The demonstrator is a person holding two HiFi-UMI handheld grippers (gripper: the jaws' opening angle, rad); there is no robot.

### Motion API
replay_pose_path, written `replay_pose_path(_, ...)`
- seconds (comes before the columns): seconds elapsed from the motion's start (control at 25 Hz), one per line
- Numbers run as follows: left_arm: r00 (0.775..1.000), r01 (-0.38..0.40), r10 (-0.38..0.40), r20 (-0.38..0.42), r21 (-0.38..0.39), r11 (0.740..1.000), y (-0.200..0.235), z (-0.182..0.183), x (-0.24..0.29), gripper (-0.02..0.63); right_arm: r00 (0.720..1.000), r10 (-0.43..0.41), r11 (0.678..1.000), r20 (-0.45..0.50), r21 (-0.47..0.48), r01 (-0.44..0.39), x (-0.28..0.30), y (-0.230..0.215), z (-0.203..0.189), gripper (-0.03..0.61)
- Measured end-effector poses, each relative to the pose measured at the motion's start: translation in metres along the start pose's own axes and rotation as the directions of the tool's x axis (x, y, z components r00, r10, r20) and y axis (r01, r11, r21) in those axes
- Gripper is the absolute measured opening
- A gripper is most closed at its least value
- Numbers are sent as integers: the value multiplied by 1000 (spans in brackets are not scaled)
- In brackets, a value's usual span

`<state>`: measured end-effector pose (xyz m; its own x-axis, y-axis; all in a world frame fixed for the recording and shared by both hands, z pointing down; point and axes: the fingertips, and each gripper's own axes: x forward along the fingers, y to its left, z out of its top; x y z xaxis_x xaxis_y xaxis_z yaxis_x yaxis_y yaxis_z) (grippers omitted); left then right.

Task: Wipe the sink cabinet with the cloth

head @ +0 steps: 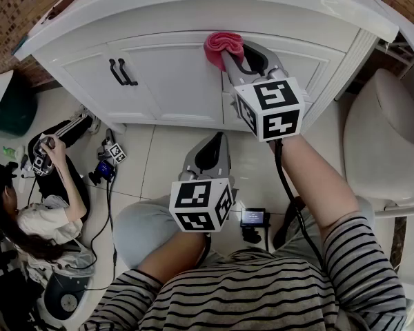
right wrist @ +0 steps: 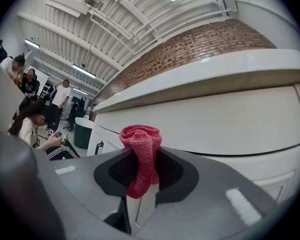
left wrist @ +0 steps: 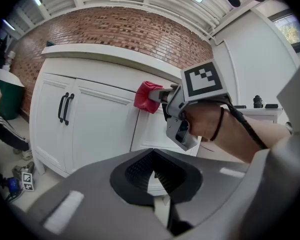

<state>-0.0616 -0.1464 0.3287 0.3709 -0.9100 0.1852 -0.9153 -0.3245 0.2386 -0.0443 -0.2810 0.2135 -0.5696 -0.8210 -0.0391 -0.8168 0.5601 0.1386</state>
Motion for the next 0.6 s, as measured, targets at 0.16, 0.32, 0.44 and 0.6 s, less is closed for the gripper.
replay_pose_path(0.16, 1000, 1, -1, -8, -23, 1000, 3, -5, 2, -2, 1000, -31, 1000, 2, 4, 31, 0, -15, -4, 97)
replay_pose_path(0.32, 1000, 8, -9, -20, -21, 1000, 3, -9, 5, -2, 993, -116, 992, -21, 47, 117, -31, -62, -16, 100)
replay_pose_path(0.44, 999, 1, -2, -33, -20, 1000, 7, -11, 7, -2, 980, -198, 978, -32, 52, 200, -66, -106, -23, 103)
replay_pose_path(0.6, 999, -4, 3, -33, -20, 1000, 7, -12, 8, -2, 917, -389, 916, -91, 68, 396, -127, -176, -39, 103)
